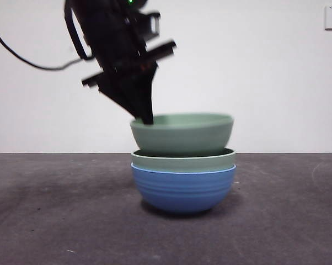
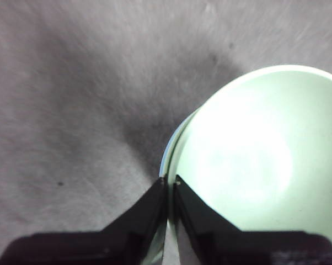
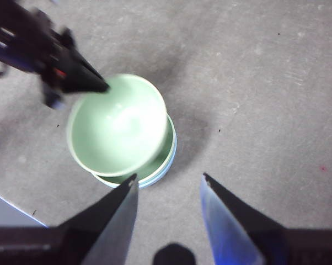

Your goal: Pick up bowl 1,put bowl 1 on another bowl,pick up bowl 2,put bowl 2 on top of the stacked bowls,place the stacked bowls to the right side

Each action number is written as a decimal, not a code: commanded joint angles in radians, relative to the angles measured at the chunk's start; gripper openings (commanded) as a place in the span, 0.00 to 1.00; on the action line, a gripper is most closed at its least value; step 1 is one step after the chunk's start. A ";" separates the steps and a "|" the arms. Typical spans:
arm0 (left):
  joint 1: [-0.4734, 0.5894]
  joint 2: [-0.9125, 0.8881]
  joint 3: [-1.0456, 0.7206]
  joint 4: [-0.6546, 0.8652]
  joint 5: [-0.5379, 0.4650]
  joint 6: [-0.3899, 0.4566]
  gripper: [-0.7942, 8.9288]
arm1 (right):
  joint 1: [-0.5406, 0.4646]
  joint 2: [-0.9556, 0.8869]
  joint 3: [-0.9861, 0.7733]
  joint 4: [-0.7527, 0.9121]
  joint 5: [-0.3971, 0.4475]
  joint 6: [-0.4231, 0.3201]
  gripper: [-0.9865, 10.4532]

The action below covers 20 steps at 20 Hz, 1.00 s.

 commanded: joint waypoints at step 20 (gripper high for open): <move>-0.017 0.026 0.003 -0.024 0.008 0.001 0.38 | 0.000 0.005 -0.004 -0.016 0.002 0.033 0.26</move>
